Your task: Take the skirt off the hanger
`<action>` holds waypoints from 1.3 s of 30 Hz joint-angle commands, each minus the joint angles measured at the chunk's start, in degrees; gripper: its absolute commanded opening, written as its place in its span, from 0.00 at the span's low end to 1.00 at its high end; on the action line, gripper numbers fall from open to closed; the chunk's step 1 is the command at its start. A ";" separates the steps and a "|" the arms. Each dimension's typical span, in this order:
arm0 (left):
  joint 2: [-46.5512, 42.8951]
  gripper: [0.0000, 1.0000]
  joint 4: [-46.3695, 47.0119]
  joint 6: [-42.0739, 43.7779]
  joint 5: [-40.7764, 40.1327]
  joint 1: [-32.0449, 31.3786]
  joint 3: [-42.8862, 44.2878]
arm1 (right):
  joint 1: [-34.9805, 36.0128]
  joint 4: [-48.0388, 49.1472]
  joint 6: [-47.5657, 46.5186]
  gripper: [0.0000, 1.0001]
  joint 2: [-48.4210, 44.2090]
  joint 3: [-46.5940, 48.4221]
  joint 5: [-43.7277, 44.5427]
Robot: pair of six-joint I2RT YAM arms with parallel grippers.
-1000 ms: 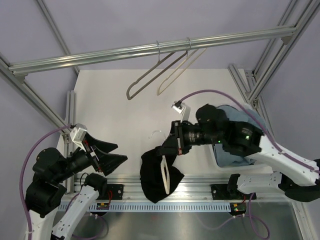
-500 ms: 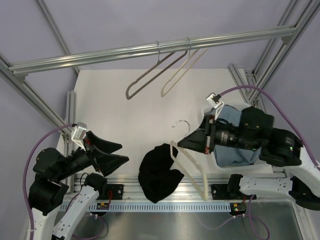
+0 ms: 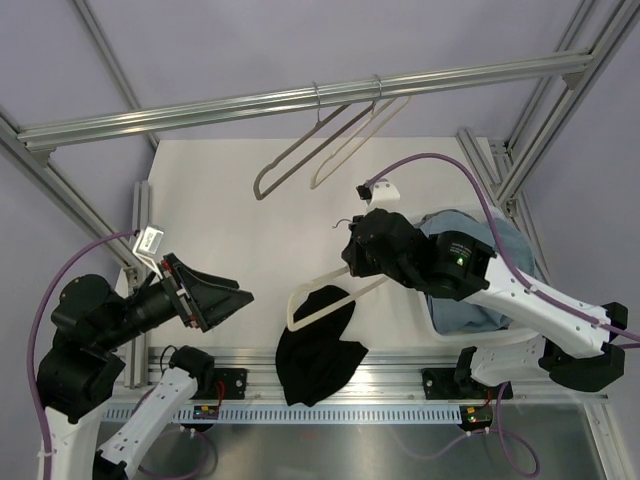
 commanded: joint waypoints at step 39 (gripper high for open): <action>7.88 0.55 -2.51 9.14 1.51 0.14 -2.44 | 1.87 -7.30 -0.04 0.00 20.72 27.06 3.26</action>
